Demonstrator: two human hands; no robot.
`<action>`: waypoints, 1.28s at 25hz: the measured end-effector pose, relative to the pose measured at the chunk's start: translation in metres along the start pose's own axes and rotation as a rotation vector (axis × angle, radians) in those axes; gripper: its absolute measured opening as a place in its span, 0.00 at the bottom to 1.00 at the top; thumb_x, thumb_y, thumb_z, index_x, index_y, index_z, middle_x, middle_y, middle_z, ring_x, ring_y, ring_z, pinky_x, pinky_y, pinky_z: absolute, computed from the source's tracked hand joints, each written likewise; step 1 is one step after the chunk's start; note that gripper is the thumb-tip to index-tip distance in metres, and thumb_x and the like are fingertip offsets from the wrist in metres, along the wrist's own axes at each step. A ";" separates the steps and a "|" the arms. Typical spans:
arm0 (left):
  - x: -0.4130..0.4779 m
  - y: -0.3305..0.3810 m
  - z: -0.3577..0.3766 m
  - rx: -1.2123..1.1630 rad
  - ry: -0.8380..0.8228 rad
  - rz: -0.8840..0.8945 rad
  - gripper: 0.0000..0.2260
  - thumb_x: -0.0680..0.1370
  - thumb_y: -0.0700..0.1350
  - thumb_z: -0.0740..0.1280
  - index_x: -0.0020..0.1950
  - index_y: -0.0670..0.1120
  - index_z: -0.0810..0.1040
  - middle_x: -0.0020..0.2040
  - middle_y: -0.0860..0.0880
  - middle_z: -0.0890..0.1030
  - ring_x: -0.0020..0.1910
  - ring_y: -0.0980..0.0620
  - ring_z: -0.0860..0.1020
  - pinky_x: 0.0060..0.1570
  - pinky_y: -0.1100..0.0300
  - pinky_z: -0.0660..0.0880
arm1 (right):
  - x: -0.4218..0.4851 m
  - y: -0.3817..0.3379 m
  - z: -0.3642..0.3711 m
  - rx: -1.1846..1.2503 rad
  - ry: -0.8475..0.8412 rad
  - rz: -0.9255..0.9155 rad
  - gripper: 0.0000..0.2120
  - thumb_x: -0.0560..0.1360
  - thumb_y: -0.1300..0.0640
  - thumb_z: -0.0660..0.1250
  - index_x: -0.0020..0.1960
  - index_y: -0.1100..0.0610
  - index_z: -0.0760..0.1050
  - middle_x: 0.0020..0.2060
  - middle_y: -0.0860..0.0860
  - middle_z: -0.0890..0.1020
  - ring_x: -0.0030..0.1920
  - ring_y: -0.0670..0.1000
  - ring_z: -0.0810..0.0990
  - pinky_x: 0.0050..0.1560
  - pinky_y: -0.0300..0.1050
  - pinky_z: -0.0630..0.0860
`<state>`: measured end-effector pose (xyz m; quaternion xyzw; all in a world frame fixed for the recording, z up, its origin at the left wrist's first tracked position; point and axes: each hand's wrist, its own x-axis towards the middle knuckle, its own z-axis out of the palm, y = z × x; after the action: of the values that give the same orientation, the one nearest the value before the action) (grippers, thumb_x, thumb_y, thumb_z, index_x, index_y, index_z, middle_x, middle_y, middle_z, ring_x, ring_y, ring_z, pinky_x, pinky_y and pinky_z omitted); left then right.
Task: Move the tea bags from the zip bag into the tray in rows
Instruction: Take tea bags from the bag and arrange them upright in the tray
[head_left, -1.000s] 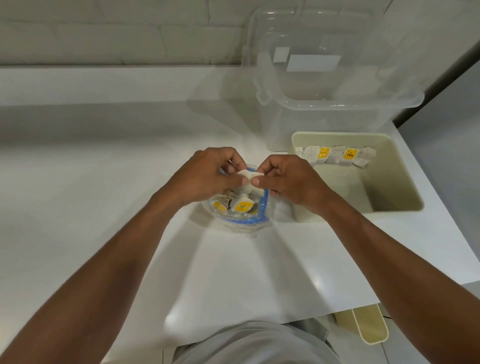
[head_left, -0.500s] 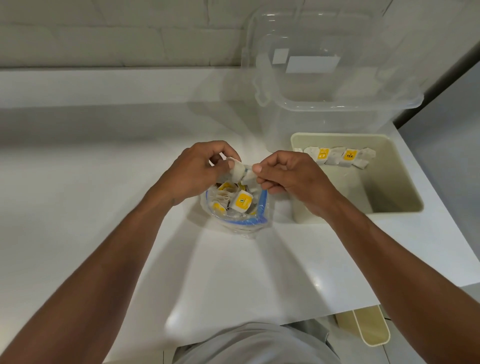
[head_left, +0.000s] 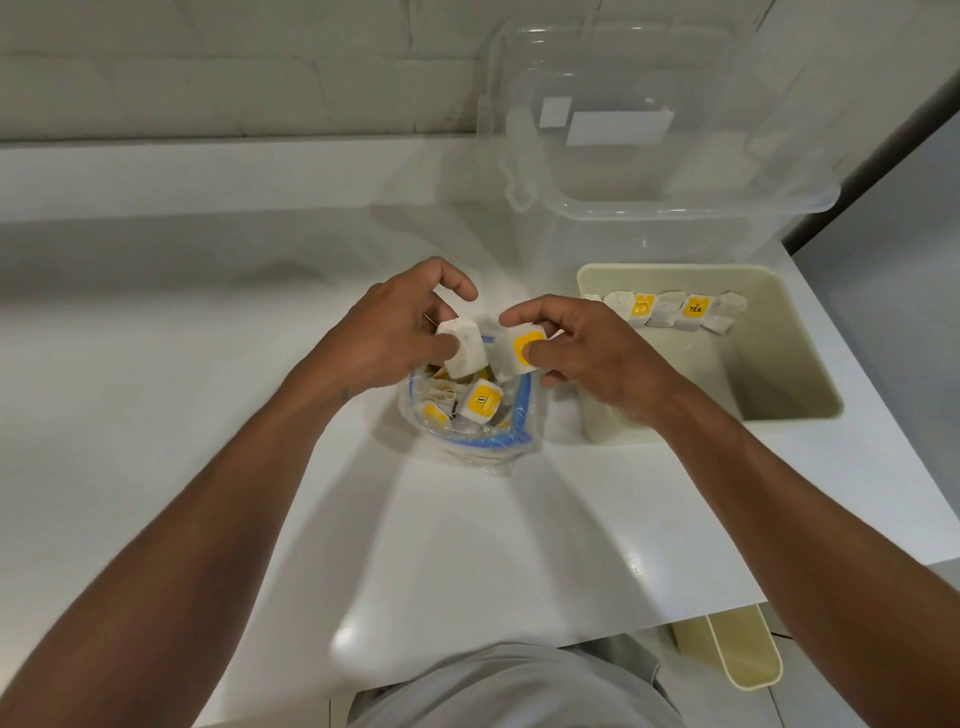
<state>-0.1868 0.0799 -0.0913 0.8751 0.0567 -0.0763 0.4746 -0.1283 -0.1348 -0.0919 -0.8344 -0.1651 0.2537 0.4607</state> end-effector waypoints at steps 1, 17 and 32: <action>0.001 0.000 -0.001 -0.024 0.000 -0.008 0.18 0.73 0.38 0.73 0.56 0.58 0.76 0.44 0.52 0.84 0.39 0.53 0.82 0.38 0.58 0.76 | -0.001 -0.002 -0.001 0.019 -0.035 0.009 0.19 0.74 0.63 0.70 0.62 0.48 0.77 0.45 0.52 0.81 0.42 0.48 0.80 0.43 0.43 0.81; 0.008 0.006 0.007 -0.091 -0.021 -0.012 0.07 0.75 0.39 0.72 0.45 0.52 0.84 0.42 0.51 0.82 0.41 0.52 0.81 0.42 0.57 0.79 | -0.010 -0.006 -0.014 0.118 -0.097 -0.083 0.05 0.73 0.60 0.74 0.47 0.53 0.81 0.35 0.47 0.80 0.36 0.43 0.76 0.38 0.38 0.72; 0.095 0.119 0.095 0.482 0.109 0.087 0.07 0.73 0.45 0.67 0.42 0.58 0.78 0.42 0.60 0.83 0.46 0.54 0.80 0.46 0.57 0.76 | 0.001 0.064 -0.147 -0.208 0.178 -0.061 0.06 0.70 0.59 0.74 0.44 0.49 0.81 0.34 0.45 0.85 0.34 0.44 0.81 0.39 0.40 0.76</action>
<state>-0.0805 -0.0620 -0.0631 0.9674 0.0246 -0.0200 0.2514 -0.0405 -0.2678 -0.0809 -0.8914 -0.1745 0.1460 0.3919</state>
